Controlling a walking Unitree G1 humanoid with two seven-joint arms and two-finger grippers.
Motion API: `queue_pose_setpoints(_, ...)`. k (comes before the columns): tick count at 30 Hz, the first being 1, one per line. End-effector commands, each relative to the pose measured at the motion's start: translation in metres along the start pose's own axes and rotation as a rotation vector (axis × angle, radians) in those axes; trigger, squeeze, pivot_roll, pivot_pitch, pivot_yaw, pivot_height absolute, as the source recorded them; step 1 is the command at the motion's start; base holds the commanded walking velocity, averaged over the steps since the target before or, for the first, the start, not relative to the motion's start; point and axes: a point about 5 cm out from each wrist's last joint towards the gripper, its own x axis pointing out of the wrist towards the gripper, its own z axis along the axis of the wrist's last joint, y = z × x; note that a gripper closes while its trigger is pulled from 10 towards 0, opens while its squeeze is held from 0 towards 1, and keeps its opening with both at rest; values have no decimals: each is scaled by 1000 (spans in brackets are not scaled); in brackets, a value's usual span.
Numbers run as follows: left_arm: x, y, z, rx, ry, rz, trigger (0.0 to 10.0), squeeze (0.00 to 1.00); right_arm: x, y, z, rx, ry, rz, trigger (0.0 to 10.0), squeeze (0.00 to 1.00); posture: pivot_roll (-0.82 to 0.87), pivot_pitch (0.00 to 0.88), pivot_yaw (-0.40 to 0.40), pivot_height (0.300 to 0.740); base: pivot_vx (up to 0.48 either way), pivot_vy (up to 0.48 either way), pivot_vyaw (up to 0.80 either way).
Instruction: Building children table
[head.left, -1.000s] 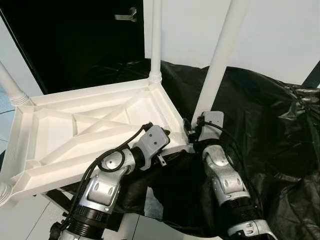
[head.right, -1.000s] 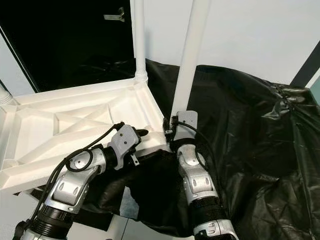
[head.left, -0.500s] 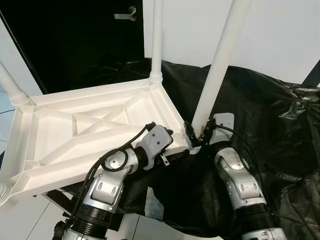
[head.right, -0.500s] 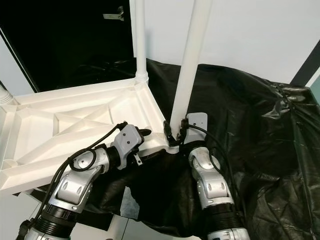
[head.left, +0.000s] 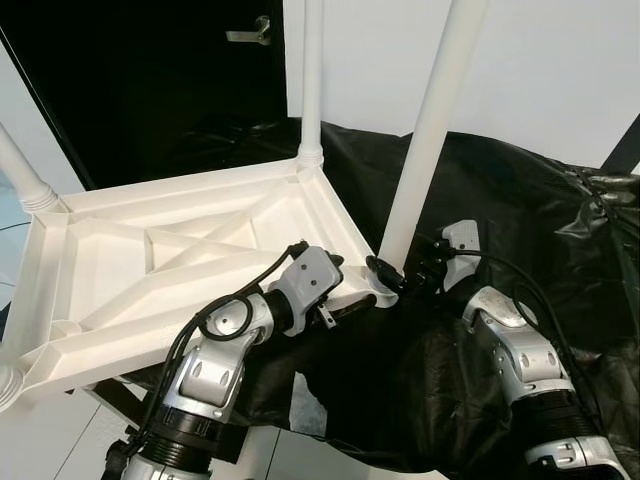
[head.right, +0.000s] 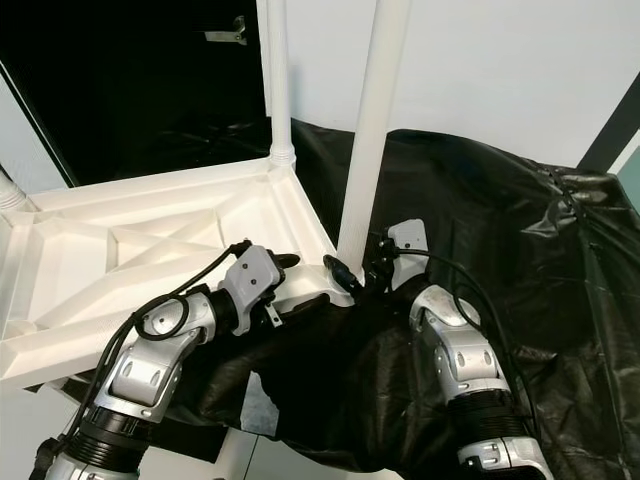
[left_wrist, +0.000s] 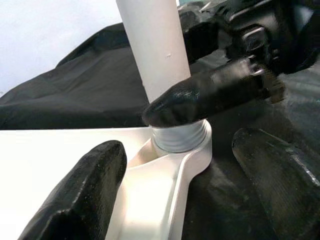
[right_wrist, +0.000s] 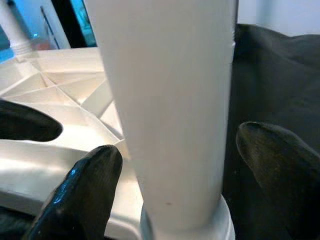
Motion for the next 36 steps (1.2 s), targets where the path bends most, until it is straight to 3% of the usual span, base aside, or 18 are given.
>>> queue_pose_setpoints(1, 0, 4, 4, 7, -15, 71, 10000, 0, 4, 0, -4, -24, 22, 35, 10000, 0, 23, 0, -42, 740, 0, 0, 0)
queue_pose_setpoints(3, 0, 4, 5, 7, -18, 67, 10000, 0, 13, -2, -5, -49, 40, 62, 10000, 0, 28, 0, -41, 740, 0, 0, 0)
queue_pose_setpoints(4, 0, 5, 5, 10, -18, 66, 10000, 0, 21, -2, -6, -70, 54, 82, 3098, 0, 40, 0, -41, 740, 0, 0, 0)
queue_pose_setpoints(5, 0, 5, 5, 10, -18, 66, 10000, 0, 21, -2, -6, -70, 54, 82, 3098, 0, 40, 0, -41, 740, 0, 0, 0)
queue_pose_setpoints(6, 0, 6, 6, 13, -17, 66, 10000, 0, 27, -2, -6, -77, 62, 94, 0, 0, 42, 0, -41, 740, 0, 0, 0)
queue_pose_setpoints(14, -4, 8, 6, 19, -13, 80, 10000, 0, 30, 2, -9, -44, 72, 113, 0, 0, 56, 0, -47, 740, 0, 0, 0)
queue_pose_setpoints(24, -3, 7, 3, 11, -2, 80, 10000, 0, 23, 3, -18, -32, 90, -29, 0, 0, 38, 0, -36, 740, 0, 0, 0)
queue_pose_setpoints(32, 2, 4, -2, 17, 12, 48, 10000, 0, 21, 17, -20, 49, 83, -438, 0, 0, 8, 0, -11, 740, 0, 0, 0)
queue_pose_setpoints(36, 3, 3, -2, 11, 14, 46, 10000, 0, 20, 23, -20, 78, 90, -499, 0, 0, 6, 0, -13, 740, 0, 0, 0)
